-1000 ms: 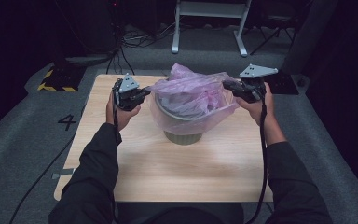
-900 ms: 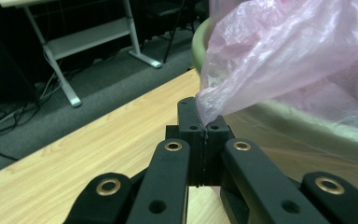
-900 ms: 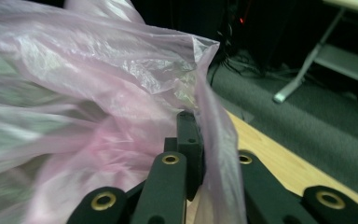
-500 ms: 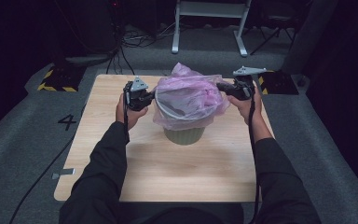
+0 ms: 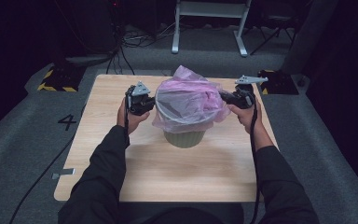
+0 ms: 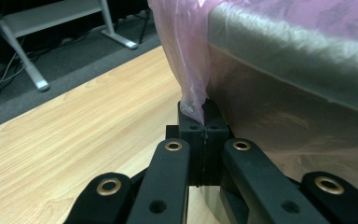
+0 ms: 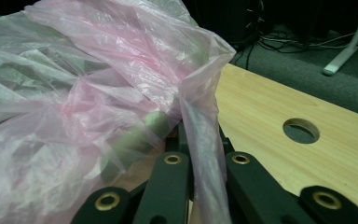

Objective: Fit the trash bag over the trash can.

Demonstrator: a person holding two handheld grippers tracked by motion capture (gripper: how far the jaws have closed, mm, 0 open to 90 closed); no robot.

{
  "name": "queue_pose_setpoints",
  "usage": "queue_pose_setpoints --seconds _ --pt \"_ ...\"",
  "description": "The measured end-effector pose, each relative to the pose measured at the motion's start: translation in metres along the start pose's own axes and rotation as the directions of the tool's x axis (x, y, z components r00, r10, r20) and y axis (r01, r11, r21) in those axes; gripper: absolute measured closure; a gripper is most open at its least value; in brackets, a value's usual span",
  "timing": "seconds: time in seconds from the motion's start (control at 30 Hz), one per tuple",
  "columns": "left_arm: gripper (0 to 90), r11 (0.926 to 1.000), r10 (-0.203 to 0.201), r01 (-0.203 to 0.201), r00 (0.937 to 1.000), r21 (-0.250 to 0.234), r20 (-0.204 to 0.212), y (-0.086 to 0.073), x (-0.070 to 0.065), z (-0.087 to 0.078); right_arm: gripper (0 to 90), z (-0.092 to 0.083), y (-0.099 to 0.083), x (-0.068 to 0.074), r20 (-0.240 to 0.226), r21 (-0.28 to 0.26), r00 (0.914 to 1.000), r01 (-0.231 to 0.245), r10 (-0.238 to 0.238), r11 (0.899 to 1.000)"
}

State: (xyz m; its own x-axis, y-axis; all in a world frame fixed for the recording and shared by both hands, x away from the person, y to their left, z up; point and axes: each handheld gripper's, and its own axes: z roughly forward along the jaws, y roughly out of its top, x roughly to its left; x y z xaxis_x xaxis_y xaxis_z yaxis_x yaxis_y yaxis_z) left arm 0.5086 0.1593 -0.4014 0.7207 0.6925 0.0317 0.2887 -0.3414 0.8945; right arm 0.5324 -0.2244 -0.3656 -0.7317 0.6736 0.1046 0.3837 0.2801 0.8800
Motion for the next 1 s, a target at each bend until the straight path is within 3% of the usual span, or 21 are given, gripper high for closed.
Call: queue_pose_setpoints --seconds 0.1,0.13,0.17,0.23,0.27,0.3,0.37,0.47,0.53,0.57,0.6,0.67,0.73,0.8,0.87,0.9,0.93,1.0 --pt "89.9 0.9997 0.022 -0.022 0.9997 -0.009 0.015 -0.003 -0.005 -0.007 90.0 -0.008 -0.005 0.005 -0.018 -0.001 0.9995 0.025 -0.025 1.0" --pt "89.8 0.9996 0.026 -0.025 0.9996 -0.01 0.008 -0.003 -0.006 -0.009 87.3 -0.015 -0.007 0.008 0.007 0.0 0.9988 0.048 -0.048 0.999" --pt "89.6 0.9995 0.024 -0.024 0.9997 -0.02 -0.004 -0.003 -0.005 -0.013 77.3 -0.019 -0.007 0.009 0.039 -0.004 0.9978 0.054 -0.054 0.999" --pt "88.9 0.9992 0.014 -0.015 0.9997 -0.038 -0.019 -0.002 -0.003 -0.019 65.9 -0.028 -0.005 0.009 0.082 -0.017 0.9942 0.072 -0.07 0.997" --pt "88.1 0.9992 0.014 -0.015 0.9997 -0.038 -0.019 -0.002 -0.003 -0.019 65.9 -0.028 -0.005 0.009 0.082 -0.017 0.9942 0.072 -0.07 0.997" --pt "88.0 0.9984 0.006 -0.007 0.9997 -0.057 -0.026 -0.001 0.0 -0.025 49.4 -0.037 -0.001 0.009 0.112 -0.024 0.9899 0.09 -0.087 0.996" --pt "86.9 0.9977 0.007 -0.009 0.9994 -0.067 -0.034 0.0 0.001 -0.028 45.0 -0.04 0.0 0.01 0.116 -0.028 0.989 0.096 -0.092 0.995" --pt "82.1 0.9955 0.001 -0.006 0.999 -0.094 -0.045 0.003 0.003 -0.036 36.7 -0.053 0.01 0.016 0.111 -0.076 0.9858 0.135 -0.126 0.988" --pt "82.0 0.9941 0.0 -0.007 0.9984 -0.108 -0.056 0.005 0.003 -0.04 37.7 -0.057 0.012 0.017 0.101 -0.103 0.986 0.143 -0.133 0.984" --pt "81.8 0.993 0.0 -0.007 0.9984 -0.118 -0.057 0.005 0.004 -0.041 43.3 -0.06 0.017 0.02 0.097 -0.12 0.9853 0.152 -0.14 0.981" --pt "81.8 0.9929 -0.001 -0.006 0.9982 -0.119 -0.059 0.005 0.004 -0.042 43.3 -0.06 0.017 0.02 0.097 -0.12 0.9853 0.152 -0.14 0.981" --pt "81.4 0.9921 -0.004 -0.005 0.9976 -0.125 -0.068 0.006 0.004 -0.043 56.9 -0.059 0.022 0.022 0.099 -0.11 0.9826 0.168 -0.157 0.98" --pt "81.3 0.9917 -0.005 -0.004 0.998 -0.128 -0.063 0.006 0.005 -0.044 63.4 -0.054 0.026 0.022 0.099 -0.085 0.9816 0.172 -0.164 0.981" --pt "84.4 0.9902 -0.003 -0.004 0.9985 -0.14 -0.054 0.006 0.004 -0.046 62.4 -0.048 0.03 0.021 0.081 -0.053 0.9831 0.169 -0.164 0.984" --pt "87.1 0.9893 0.003 -0.009 0.9992 -0.145 -0.039 0.006 0.004 -0.047 47.3 -0.042 0.036 0.024 0.048 -0.055 0.9863 0.16 -0.157 0.986" --pt "87.1 0.9887 0.007 -0.012 0.9995 -0.149 -0.031 0.006 0.003 -0.048 47.3 -0.042 0.036 0.024 0.048 -0.055 0.9863 0.16 -0.157 0.986" --pt "88.3 0.9889 0.01 -0.014 0.9995 -0.148 -0.029 0.006 0.003 -0.049 37.6 -0.036 0.041 0.028 0.021 -0.028 0.9864 0.163 -0.163 0.986" --pt "89.1 0.9884 0.008 -0.01 0.9999 -0.152 -0.014 0.005 0.003 -0.05 37.5 -0.033 0.042 0.03 0.007 -0.012 0.9859 0.167 -0.167 0.986"
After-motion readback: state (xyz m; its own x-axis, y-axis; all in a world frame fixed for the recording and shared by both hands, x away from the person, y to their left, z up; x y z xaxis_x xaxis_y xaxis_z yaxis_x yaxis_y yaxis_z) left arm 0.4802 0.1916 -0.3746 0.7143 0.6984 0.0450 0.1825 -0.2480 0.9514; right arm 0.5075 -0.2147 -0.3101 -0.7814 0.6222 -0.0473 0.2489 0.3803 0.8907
